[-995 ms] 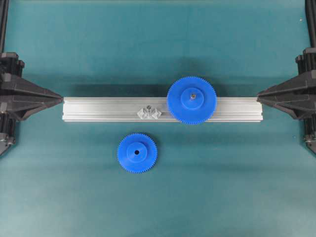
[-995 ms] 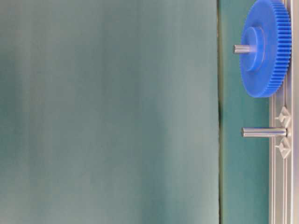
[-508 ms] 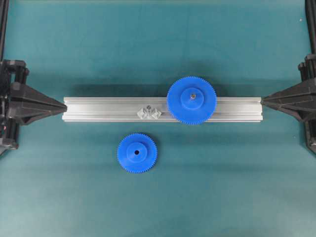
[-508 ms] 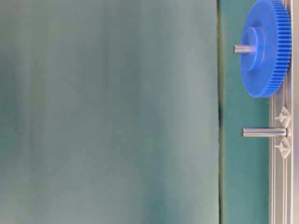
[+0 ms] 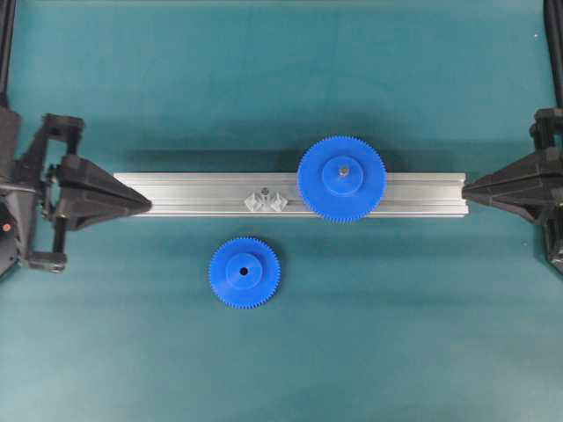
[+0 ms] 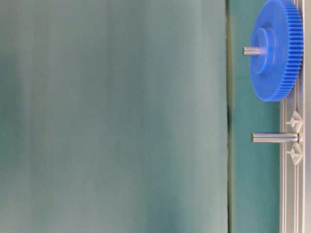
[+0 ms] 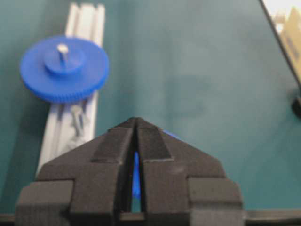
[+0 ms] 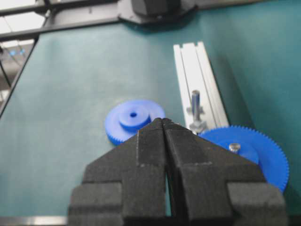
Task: Find the location of the shaft and insert the small gear.
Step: 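Move the left gripper over the loose blue gear in front of the rail, then lower the open left gripper around the blue gear's hub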
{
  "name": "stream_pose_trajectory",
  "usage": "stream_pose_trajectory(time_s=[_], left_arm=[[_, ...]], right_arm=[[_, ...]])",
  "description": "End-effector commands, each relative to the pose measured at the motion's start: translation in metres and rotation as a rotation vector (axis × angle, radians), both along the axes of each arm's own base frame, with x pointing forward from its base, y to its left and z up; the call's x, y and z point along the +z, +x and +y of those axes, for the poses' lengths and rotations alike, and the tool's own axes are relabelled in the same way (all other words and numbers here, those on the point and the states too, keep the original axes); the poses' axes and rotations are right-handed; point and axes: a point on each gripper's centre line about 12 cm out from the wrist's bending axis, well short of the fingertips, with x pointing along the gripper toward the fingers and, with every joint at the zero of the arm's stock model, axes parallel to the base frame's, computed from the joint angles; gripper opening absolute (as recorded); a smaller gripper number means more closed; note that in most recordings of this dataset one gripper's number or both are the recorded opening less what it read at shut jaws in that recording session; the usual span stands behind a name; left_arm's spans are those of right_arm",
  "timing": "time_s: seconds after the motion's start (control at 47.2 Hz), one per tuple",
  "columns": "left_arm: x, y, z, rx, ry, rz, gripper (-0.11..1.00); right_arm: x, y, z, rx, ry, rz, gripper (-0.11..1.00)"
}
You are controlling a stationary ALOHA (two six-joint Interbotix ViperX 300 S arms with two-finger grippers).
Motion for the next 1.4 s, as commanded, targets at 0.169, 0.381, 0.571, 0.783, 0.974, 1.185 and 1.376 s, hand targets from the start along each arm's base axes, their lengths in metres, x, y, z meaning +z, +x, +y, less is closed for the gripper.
stream_pose_trajectory(time_s=[0.169, 0.381, 0.571, 0.783, 0.974, 1.185, 1.376], left_arm=[[-0.006, 0.026, -0.01, -0.03, 0.003, 0.069, 0.02], [-0.018, 0.045, -0.012, -0.028, 0.005, 0.169, 0.02], [-0.024, 0.06, -0.013, -0.027, 0.008, 0.23, 0.02], [-0.033, 0.075, -0.015, -0.031, 0.013, 0.287, 0.02], [-0.046, 0.086, -0.017, -0.03, 0.023, 0.407, 0.02], [-0.057, 0.1, -0.019, -0.031, 0.032, 0.494, 0.02], [-0.063, 0.11, -0.022, -0.037, 0.035, 0.517, 0.02]], right_arm=[[0.002, 0.002, -0.001, -0.009, 0.015, 0.002, 0.0], [0.0, 0.002, -0.001, -0.01, 0.017, 0.037, 0.0], [-0.002, 0.001, -0.001, -0.01, 0.017, 0.046, 0.0], [-0.002, 0.001, -0.003, -0.017, 0.017, 0.046, 0.0], [-0.002, 0.001, -0.003, -0.019, 0.017, 0.044, 0.0], [-0.002, 0.001, -0.003, -0.019, 0.017, 0.044, 0.0], [-0.002, 0.001, -0.003, -0.019, 0.017, 0.041, 0.0]])
